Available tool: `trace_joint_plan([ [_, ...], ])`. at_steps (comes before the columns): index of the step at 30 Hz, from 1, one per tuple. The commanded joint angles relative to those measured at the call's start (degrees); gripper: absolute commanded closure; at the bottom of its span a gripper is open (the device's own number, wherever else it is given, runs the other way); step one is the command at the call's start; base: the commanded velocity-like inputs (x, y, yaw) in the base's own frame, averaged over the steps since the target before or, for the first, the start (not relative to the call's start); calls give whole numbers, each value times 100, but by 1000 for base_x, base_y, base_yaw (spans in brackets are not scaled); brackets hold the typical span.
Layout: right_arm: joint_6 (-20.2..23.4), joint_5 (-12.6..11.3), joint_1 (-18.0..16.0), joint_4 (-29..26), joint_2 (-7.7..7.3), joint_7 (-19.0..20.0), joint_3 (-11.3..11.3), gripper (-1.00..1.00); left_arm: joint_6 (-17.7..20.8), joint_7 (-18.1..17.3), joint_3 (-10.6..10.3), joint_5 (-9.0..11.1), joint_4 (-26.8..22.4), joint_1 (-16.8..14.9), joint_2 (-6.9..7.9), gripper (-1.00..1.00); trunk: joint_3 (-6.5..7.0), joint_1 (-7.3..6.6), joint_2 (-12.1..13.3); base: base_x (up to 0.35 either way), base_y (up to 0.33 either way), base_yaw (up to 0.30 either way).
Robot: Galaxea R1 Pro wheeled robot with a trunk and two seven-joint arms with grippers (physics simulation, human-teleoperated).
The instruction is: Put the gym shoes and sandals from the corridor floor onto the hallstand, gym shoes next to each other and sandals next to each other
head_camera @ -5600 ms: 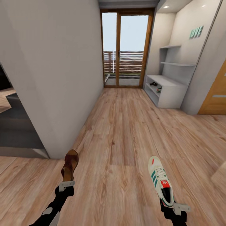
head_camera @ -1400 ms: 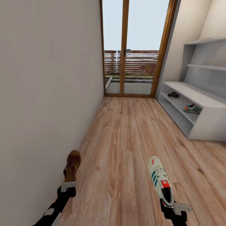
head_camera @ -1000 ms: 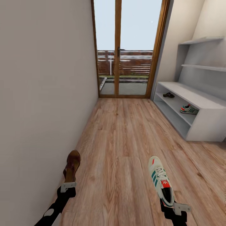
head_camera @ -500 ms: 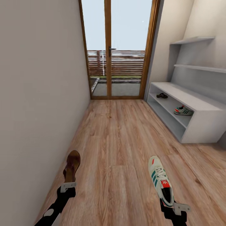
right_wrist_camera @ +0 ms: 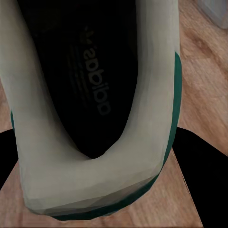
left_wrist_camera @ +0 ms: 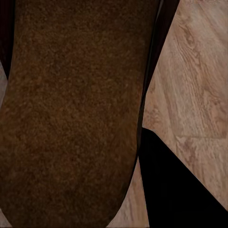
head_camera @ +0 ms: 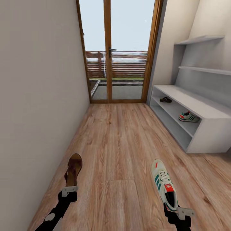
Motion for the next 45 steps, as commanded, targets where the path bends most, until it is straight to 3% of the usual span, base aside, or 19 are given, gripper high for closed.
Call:
trace_joint_plan([
  [1, -23, 27, -6, 4, 5, 55, -48, 100, -11, -51, 43, -8, 3, -4, -4, 100, -5, 2, -2, 323, -142, 0],
  [25, -23, 29, -6, 6, 5, 55, -48, 100, -11, -51, 47, -5, 3, -4, -4, 100, -5, 2, -2, 324, -134, 0],
  [45, -23, 29, -6, 4, 5, 55, -48, 100, -11, -48, 51, -5, 3, -4, -4, 100, -5, 2, -2, 339, -7, 0],
])
